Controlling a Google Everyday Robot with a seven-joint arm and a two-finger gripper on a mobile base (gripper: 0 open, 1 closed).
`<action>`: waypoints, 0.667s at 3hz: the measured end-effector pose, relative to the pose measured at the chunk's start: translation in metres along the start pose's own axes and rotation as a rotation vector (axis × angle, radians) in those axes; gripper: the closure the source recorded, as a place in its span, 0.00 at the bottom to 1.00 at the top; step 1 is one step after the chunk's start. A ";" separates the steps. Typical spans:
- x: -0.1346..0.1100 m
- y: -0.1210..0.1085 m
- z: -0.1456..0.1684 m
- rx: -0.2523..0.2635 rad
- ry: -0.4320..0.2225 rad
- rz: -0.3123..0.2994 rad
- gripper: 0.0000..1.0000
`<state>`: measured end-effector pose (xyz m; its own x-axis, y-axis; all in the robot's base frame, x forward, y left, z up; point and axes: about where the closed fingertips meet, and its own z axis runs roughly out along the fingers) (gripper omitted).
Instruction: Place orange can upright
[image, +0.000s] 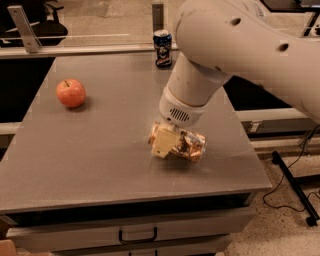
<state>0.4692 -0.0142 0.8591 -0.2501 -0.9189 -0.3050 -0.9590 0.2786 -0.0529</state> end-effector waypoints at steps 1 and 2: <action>-0.009 -0.030 -0.034 0.024 -0.163 -0.027 1.00; -0.017 -0.057 -0.065 0.022 -0.376 -0.072 1.00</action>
Offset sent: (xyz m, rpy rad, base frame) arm 0.0691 -0.0357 0.1227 0.6383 -0.2423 0.2229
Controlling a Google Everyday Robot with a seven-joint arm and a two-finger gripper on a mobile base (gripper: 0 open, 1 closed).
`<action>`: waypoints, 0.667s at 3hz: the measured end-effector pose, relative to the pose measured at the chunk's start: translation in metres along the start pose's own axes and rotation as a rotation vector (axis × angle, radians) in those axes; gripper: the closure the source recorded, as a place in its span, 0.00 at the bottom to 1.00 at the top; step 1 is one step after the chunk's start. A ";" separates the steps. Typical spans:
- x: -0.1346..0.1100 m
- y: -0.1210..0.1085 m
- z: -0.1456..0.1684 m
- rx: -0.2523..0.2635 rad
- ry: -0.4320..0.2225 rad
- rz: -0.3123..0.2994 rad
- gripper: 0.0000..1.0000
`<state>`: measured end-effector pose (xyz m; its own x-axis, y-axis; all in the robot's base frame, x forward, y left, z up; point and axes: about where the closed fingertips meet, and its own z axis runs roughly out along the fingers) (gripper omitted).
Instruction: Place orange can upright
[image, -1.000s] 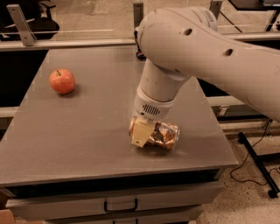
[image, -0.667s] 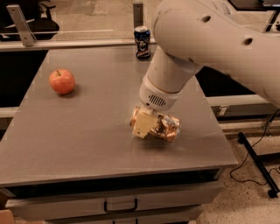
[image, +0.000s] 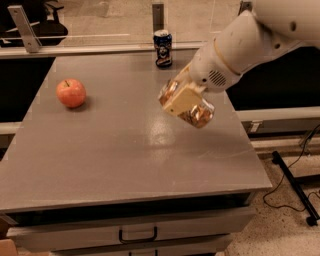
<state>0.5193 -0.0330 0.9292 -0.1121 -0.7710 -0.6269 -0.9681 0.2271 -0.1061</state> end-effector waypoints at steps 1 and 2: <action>-0.007 -0.013 -0.011 -0.028 -0.221 -0.037 1.00; -0.018 -0.013 -0.015 -0.063 -0.452 -0.089 1.00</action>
Offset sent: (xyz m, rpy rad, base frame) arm 0.0054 -0.0017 0.0393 0.6894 -0.1873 0.2642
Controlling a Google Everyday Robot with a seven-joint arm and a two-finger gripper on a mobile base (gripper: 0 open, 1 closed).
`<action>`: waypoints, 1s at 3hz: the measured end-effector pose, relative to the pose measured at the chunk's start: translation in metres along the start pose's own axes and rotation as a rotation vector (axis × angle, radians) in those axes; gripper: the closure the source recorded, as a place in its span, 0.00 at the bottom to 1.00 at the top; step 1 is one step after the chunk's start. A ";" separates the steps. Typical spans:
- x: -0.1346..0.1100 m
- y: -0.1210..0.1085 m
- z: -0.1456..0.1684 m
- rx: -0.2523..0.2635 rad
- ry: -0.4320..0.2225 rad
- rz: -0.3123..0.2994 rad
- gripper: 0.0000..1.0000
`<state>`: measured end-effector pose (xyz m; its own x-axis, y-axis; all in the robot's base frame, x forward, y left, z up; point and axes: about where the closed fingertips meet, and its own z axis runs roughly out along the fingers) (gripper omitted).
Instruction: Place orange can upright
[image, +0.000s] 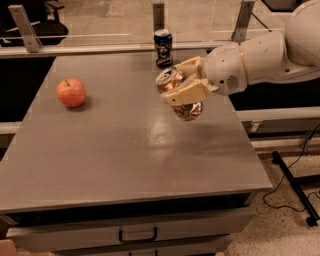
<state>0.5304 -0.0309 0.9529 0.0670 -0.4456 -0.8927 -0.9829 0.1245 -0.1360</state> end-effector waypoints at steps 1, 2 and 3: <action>-0.008 0.005 0.003 -0.031 -0.179 -0.042 1.00; -0.003 0.013 0.005 -0.060 -0.325 -0.022 1.00; 0.006 0.021 0.006 -0.084 -0.412 0.004 1.00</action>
Offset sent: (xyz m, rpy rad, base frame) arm -0.0202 -0.0021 -0.0110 0.4937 -0.0126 0.1430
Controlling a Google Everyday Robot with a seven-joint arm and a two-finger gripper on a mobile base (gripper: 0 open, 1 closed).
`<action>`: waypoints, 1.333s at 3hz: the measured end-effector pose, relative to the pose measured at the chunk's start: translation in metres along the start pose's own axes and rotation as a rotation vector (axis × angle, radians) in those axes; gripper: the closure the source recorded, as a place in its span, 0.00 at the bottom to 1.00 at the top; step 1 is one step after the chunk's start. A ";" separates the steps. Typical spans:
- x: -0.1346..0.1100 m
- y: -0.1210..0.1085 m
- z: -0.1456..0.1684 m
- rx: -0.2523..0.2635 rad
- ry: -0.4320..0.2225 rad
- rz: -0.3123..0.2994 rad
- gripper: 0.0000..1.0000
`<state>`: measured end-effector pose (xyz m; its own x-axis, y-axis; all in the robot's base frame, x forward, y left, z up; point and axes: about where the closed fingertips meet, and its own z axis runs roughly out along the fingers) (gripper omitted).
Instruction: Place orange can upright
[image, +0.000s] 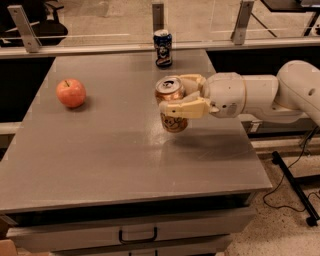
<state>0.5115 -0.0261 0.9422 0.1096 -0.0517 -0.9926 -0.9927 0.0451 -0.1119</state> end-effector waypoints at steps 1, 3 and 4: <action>0.010 0.007 -0.002 -0.034 -0.041 -0.018 0.82; 0.031 0.015 -0.001 -0.085 -0.067 -0.043 0.36; 0.036 0.015 -0.003 -0.098 -0.054 -0.047 0.12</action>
Offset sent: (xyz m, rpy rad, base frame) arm -0.0134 -0.0088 -0.0358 0.0750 -0.0623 0.1017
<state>0.5007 -0.0301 0.9051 0.1557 0.0022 -0.9878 -0.9863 -0.0542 -0.1556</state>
